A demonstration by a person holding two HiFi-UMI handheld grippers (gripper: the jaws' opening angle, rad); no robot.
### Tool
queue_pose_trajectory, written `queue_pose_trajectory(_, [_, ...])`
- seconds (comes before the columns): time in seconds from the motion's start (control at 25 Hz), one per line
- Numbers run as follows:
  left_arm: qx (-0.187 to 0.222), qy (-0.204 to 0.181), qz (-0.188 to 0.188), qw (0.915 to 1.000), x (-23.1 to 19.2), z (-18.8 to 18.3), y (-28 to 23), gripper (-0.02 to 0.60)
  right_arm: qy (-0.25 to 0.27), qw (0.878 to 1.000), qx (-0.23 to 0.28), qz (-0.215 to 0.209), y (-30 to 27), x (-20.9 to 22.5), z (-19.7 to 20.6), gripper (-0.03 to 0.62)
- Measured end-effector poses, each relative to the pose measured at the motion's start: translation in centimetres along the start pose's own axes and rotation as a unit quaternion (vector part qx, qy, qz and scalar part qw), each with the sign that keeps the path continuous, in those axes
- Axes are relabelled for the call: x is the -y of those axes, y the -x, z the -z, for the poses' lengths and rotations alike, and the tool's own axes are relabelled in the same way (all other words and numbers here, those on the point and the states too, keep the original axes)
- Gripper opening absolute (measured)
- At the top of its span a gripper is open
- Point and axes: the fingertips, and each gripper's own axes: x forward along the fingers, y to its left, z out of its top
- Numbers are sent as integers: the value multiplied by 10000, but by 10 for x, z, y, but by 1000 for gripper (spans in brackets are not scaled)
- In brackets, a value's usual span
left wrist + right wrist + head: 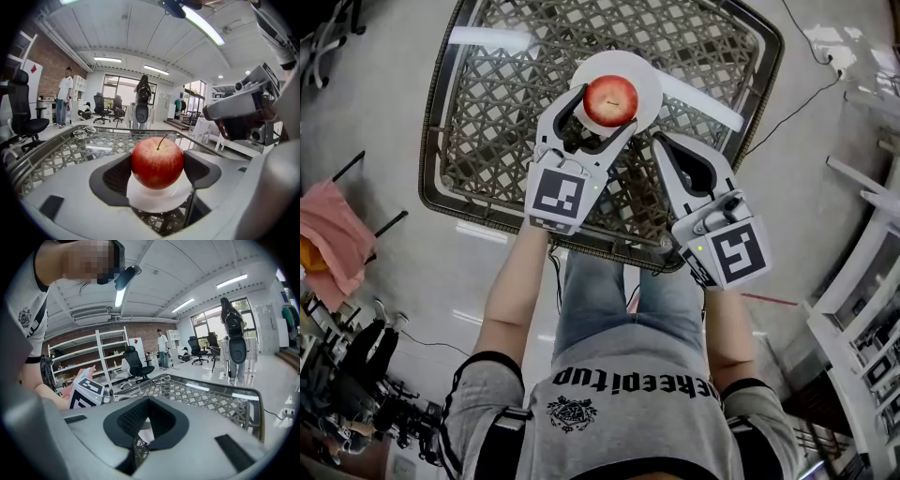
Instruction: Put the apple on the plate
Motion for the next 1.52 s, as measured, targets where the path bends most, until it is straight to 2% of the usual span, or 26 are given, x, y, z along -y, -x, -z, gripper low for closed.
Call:
queue_pose_trajectory(0.72, [-54,-16,58,10000,2,12,-15,377,-12,10000,-73,34,-1,7,5,12])
queue_pose_trajectory(1.52, [-100,-29,130,9999,2,13,-9,377,49,10000,-55,33,-2,6,-2,14])
